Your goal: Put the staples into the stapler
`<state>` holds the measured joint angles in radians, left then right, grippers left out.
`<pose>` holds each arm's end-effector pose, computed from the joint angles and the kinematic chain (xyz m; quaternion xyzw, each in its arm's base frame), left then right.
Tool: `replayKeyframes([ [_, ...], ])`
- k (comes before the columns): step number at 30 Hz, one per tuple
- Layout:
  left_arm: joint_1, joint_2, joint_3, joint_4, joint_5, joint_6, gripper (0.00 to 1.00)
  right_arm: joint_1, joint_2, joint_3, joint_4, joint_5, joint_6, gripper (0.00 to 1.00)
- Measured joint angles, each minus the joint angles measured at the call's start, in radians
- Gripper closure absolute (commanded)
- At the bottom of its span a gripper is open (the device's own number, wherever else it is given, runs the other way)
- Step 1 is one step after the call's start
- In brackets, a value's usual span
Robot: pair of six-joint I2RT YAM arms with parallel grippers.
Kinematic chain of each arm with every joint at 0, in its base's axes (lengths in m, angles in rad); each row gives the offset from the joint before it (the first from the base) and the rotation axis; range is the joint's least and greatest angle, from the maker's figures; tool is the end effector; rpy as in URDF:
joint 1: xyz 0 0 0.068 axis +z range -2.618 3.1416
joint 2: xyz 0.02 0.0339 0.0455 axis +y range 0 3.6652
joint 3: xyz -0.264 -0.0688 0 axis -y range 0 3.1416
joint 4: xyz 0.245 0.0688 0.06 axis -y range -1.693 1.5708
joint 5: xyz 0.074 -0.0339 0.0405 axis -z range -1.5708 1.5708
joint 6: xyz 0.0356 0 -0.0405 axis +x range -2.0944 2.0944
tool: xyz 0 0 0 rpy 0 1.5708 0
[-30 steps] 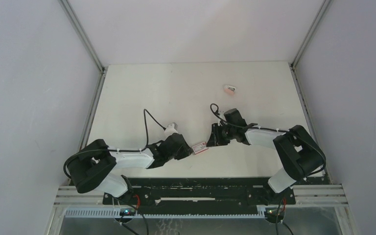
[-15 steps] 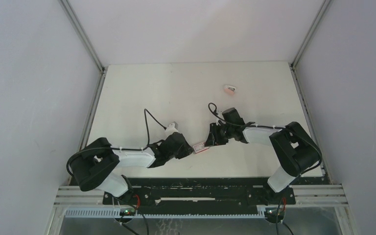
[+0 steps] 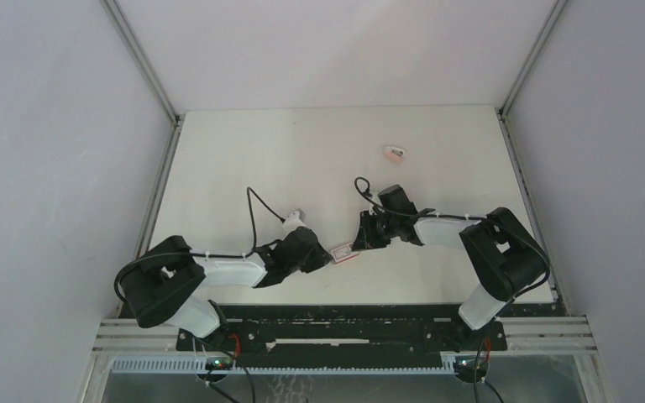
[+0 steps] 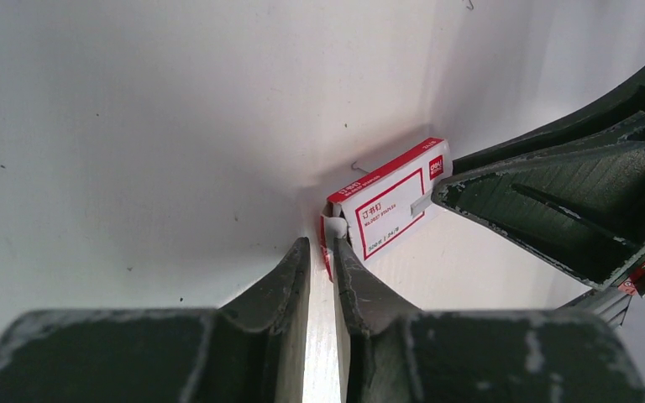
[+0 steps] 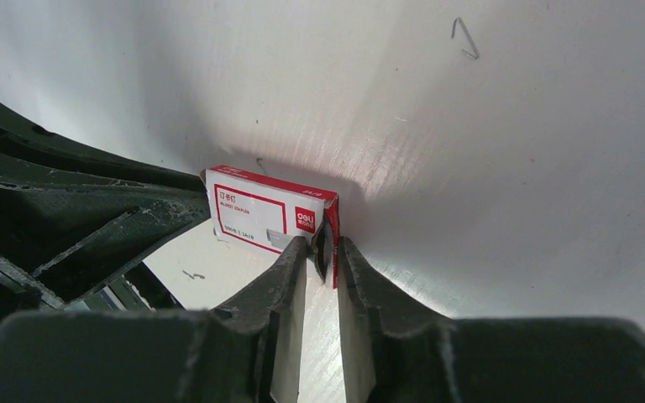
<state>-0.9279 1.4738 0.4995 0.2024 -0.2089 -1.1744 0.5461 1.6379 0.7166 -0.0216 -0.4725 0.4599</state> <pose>0.1616 -0.2034 0.1314 -0.1529 0.9043 -0.2880 0.2754 0.2443 0.1674 0.1325 -0.1121 0.9207 0.3398 0.1557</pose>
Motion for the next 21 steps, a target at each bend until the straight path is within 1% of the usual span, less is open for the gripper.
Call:
replayKeyframes([
  [9, 0.000, 0.002, 0.000, 0.004, 0.004, -0.004, 0.80, 0.006, 0.001, 0.001, -0.001, 0.007, 0.000, 0.85],
  [21, 0.008, 0.040, -0.003, 0.080, 0.029, -0.021, 0.79, 0.006, 0.001, 0.001, -0.002, 0.013, 0.000, 0.86],
])
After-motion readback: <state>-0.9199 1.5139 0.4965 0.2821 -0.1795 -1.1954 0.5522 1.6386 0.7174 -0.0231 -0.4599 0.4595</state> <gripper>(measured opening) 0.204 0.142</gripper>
